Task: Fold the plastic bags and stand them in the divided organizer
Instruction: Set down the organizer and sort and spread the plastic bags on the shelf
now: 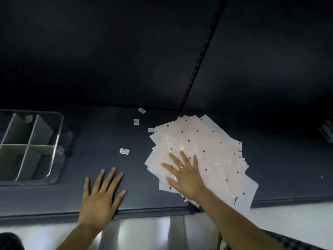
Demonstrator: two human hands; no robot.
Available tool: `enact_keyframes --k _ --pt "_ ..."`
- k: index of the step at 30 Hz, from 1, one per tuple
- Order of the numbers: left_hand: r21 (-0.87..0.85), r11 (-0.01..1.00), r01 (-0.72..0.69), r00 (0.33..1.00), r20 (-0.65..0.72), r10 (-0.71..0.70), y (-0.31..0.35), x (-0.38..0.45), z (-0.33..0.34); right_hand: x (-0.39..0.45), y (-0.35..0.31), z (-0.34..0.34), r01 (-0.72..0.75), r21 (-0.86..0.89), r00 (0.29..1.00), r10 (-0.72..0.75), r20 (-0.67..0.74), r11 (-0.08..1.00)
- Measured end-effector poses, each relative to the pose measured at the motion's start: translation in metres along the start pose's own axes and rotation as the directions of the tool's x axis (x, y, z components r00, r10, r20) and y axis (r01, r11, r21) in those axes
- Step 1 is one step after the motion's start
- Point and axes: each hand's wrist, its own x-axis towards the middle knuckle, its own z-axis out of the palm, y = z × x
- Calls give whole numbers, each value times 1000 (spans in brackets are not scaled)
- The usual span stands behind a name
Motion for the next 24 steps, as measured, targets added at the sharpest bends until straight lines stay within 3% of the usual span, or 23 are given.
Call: enact_keyframes --k 7,10,12,13,14,16,18,21,24 --pt "40 999 5 996 -92 -2 0 2 12 -17 128 -6 -88 -17 992 90 87 996" --pt "31 999 12 994 -105 -9 1 4 14 -19 165 -17 -128 84 987 119 110 988" --pt "10 999 31 993 -117 -29 7 6 13 -15 170 -22 -209 208 974 224 -47 955" --pt "-2 999 42 991 -123 -42 10 7 13 -12 168 -22 -288 282 933 334 -132 915" --pt "-9 999 53 991 -126 -54 13 7 12 -10 165 -21 -382 340 879 452 -154 859" --pt "-12 998 66 989 -131 -67 17 8 12 -9 157 -13 -537 346 809 586 -49 769" --pt "-27 996 83 987 -134 -85 18 9 14 -12 151 -4 -578 362 778 628 -25 731" --pt "-84 990 115 985 -121 -125 24 13 13 -16 145 -8 -566 375 738 654 -165 734" --pt "-149 987 59 990 -117 -77 38 16 4 -19 129 -21 -546 336 736 631 -246 767"
